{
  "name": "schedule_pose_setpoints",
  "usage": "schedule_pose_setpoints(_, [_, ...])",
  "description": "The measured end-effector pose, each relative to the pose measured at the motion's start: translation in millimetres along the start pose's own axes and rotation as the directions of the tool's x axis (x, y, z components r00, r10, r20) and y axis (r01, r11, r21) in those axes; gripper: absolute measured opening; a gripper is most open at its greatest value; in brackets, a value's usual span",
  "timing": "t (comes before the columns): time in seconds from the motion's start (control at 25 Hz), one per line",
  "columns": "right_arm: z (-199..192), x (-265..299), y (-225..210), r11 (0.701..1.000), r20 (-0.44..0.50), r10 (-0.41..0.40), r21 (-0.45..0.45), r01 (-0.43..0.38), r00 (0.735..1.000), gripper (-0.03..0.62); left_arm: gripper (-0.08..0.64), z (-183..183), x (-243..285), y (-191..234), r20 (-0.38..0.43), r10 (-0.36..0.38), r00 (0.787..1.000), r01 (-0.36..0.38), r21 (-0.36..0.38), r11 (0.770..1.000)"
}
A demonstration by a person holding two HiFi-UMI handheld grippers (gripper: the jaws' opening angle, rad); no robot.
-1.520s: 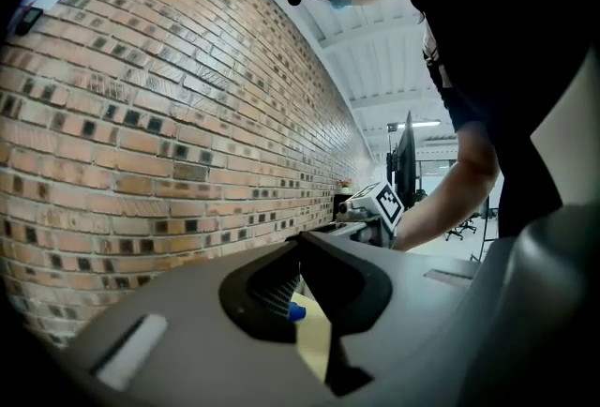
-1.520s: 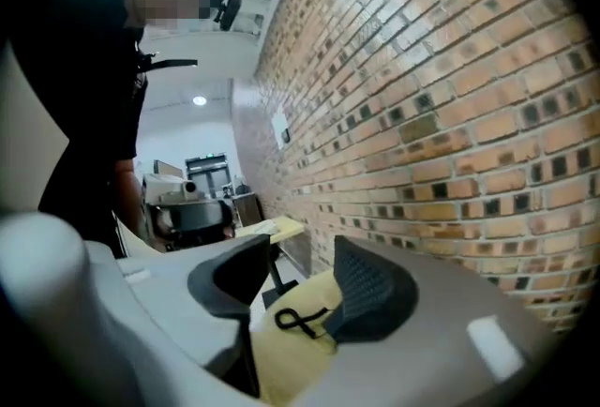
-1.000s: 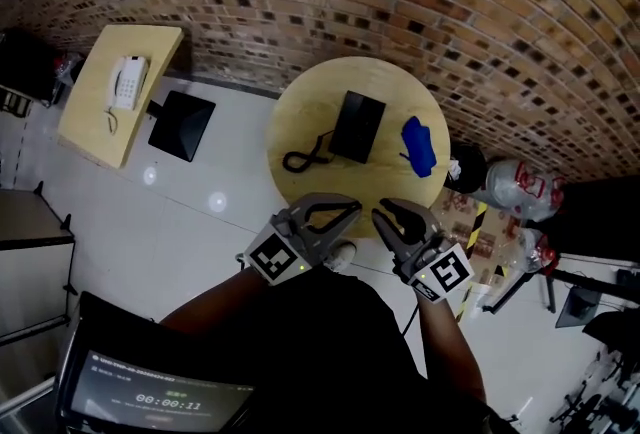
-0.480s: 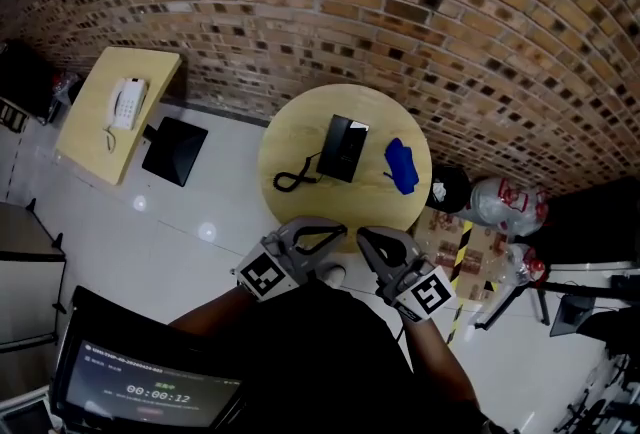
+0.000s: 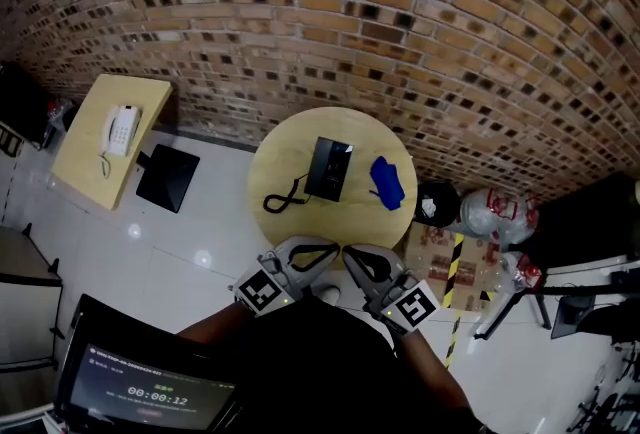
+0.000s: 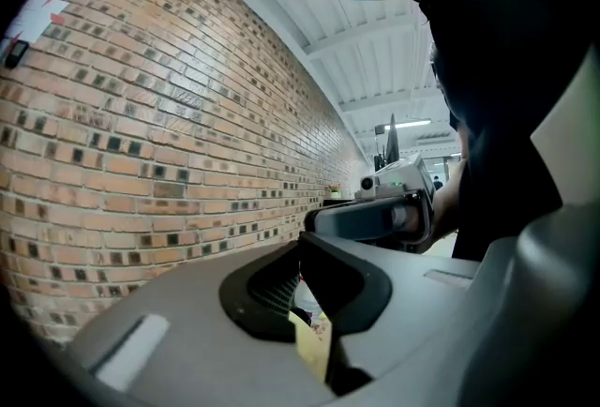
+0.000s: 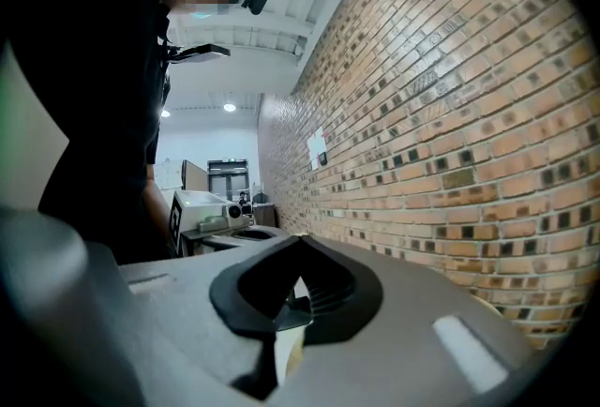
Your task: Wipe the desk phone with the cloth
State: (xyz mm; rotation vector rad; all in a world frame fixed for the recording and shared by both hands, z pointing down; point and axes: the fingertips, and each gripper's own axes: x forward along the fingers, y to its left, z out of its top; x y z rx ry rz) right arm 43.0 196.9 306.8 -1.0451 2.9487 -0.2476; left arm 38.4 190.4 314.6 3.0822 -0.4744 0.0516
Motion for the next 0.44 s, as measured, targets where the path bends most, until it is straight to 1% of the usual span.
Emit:
schedule_pose_setpoints(0.2, [4.8, -2.0, -3.3, 1.0, 0.009, -0.014, -0.007, 0.014, 1.0, 0.002, 0.0, 3.9, 4.4, -6.1, 0.0, -0.022, 1.0, 0.022, -0.003, 1.0])
schedule_pose_setpoints(0.44, [4.5, -7.2, -1.9, 1.0, 0.005, -0.014, 0.002, 0.014, 1.0, 0.002, 0.0, 5.1, 1.4, -9.6, -0.008, -0.008, 1.0, 0.008, -0.025, 1.0])
